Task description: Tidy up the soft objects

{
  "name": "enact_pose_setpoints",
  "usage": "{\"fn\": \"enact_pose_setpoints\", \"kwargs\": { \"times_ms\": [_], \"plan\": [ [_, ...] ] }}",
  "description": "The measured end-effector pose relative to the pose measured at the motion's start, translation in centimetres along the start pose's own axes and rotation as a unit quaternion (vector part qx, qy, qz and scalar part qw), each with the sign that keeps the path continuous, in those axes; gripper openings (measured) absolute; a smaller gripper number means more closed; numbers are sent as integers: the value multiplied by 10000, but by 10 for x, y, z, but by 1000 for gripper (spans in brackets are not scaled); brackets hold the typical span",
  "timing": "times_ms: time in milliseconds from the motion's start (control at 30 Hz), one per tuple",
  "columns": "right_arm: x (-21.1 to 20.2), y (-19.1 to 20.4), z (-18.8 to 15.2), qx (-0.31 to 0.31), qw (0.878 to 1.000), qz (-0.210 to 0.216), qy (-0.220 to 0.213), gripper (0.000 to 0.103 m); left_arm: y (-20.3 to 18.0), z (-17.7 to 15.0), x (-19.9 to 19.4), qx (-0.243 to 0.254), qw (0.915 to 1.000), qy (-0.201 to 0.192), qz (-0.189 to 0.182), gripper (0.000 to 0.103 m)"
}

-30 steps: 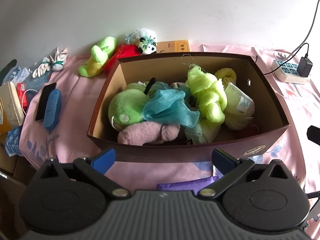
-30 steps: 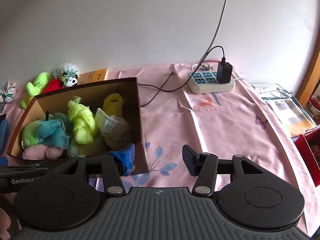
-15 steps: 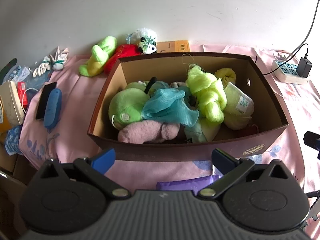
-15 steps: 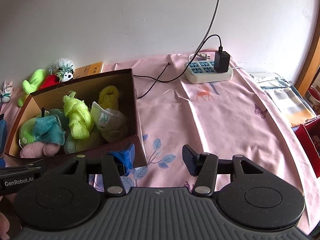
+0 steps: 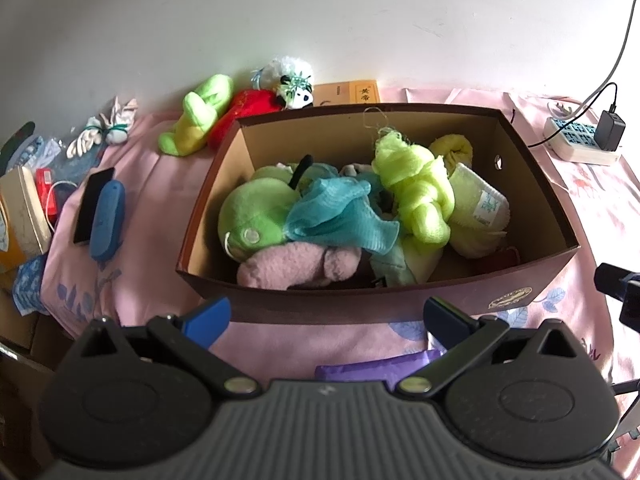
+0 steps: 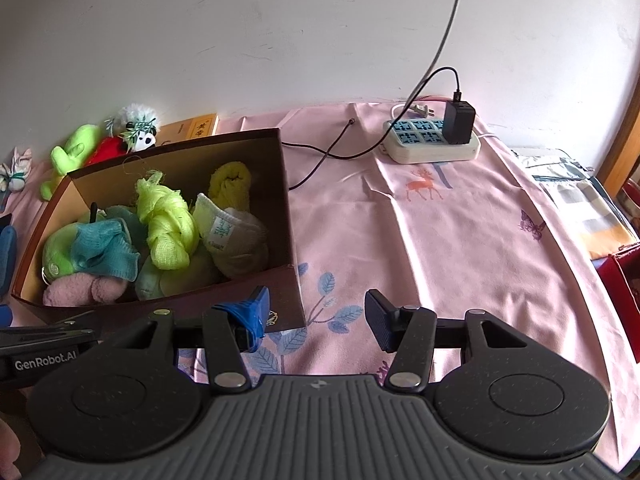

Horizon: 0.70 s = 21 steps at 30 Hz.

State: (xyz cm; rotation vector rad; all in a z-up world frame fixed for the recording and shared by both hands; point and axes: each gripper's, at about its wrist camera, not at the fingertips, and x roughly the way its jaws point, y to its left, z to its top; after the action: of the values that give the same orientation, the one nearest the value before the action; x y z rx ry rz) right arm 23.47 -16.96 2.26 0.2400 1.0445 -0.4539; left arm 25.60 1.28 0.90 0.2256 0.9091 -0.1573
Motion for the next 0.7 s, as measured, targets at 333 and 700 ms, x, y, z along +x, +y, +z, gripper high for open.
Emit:
{"fn": "enact_pose_setpoints", "kwargs": {
  "times_ms": [333, 700],
  "plan": [
    [1, 14, 3, -259, 9996, 132, -49, 38, 7, 2, 2, -57, 9999, -21, 88, 103],
    [0, 19, 3, -317, 9993, 203, -62, 38, 14, 1, 4, -173, 9998, -19, 85, 103]
  ]
}}
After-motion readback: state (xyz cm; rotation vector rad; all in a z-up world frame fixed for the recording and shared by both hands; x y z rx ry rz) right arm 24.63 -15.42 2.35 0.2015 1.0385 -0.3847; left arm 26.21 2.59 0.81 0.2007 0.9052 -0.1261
